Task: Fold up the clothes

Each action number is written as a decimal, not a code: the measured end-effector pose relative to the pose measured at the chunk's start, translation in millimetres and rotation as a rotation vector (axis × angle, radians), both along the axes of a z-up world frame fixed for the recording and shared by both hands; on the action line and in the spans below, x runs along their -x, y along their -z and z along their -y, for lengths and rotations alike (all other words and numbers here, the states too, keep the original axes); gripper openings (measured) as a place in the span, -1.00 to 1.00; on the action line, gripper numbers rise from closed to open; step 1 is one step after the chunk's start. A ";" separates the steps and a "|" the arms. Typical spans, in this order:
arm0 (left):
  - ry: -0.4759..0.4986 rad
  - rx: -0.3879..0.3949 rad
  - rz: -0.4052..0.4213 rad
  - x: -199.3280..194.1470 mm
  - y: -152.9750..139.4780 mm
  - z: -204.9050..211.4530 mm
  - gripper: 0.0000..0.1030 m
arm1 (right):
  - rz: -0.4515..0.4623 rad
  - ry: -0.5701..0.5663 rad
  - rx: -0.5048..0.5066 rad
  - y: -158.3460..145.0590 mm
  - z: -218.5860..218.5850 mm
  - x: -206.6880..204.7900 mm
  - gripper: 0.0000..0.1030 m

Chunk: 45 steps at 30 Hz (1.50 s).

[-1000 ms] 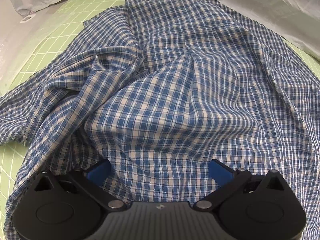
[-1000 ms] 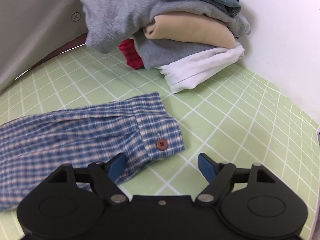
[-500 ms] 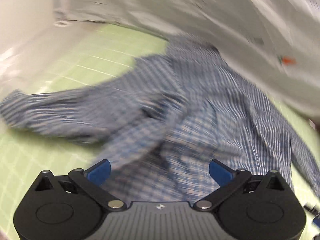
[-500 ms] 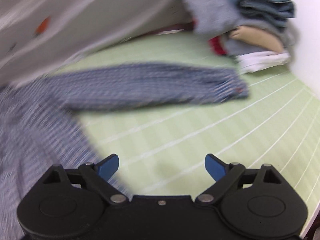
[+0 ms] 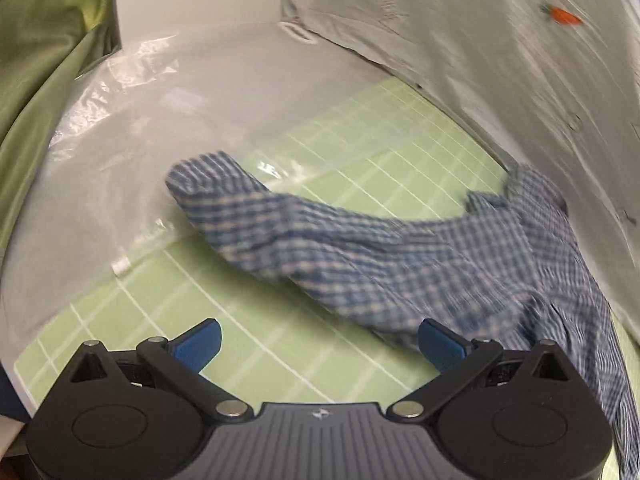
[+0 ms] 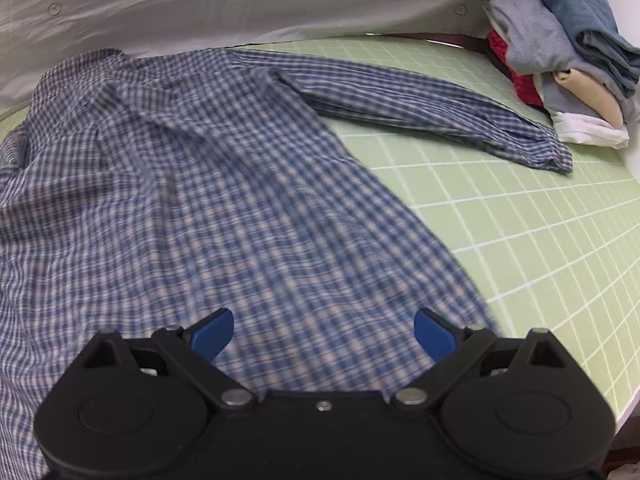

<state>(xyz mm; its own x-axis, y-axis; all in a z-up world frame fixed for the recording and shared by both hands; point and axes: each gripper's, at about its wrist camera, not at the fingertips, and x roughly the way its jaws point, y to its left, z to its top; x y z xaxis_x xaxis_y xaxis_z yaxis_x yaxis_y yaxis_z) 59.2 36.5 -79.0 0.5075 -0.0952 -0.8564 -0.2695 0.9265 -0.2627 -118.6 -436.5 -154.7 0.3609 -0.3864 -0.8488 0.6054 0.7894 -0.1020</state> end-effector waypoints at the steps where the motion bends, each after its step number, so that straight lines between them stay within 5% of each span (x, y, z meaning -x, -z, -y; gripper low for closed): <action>1: -0.007 0.001 -0.002 -5.6 2.0 -6.5 1.00 | 0.000 0.009 0.001 0.8 -3.2 -2.8 0.90; 11: -0.079 0.060 -0.021 -70.3 27.9 -44.3 0.88 | -0.010 0.148 -0.039 22.7 5.6 -45.4 0.91; 14: -0.082 0.044 -0.043 -78.8 32.0 -49.4 0.51 | -0.030 0.132 -0.015 23.1 1.1 -49.0 0.92; 17: -0.083 0.017 -0.036 -79.6 34.0 -54.7 -0.06 | -0.029 0.107 -0.008 23.3 -6.2 -42.6 0.95; 20: -0.106 0.033 -0.012 -77.2 32.3 -63.3 -0.86 | -0.004 0.132 -0.050 27.4 -2.9 -36.5 1.00; 21: -0.114 0.034 0.000 -76.6 30.0 -66.4 -0.91 | 0.007 0.147 -0.072 28.9 0.4 -35.1 1.00; 26: -0.113 0.033 0.095 -76.4 6.7 -79.2 -0.97 | 0.029 0.163 -0.098 32.0 4.6 -34.0 1.00; 35: -0.146 -0.124 0.261 -110.1 -50.5 -114.1 -0.98 | 0.032 0.149 -0.102 32.9 2.5 -37.0 1.00; 40: -0.228 -0.211 0.296 -143.7 -61.9 -152.1 -0.98 | 0.029 0.148 -0.103 33.0 1.6 -36.9 1.00; 45: -0.284 -0.221 0.240 -171.0 -50.3 -175.0 -0.95 | 0.025 0.151 -0.105 33.2 2.1 -36.6 1.00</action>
<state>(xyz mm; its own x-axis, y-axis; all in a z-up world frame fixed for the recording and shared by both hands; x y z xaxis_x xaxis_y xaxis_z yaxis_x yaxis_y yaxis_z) 230.2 211.6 -28.7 0.6748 0.2492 -0.6947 -0.4772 0.8653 -0.1531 -82.0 -438.6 -187.9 0.3266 -0.3472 -0.8791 0.7193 0.6947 -0.0072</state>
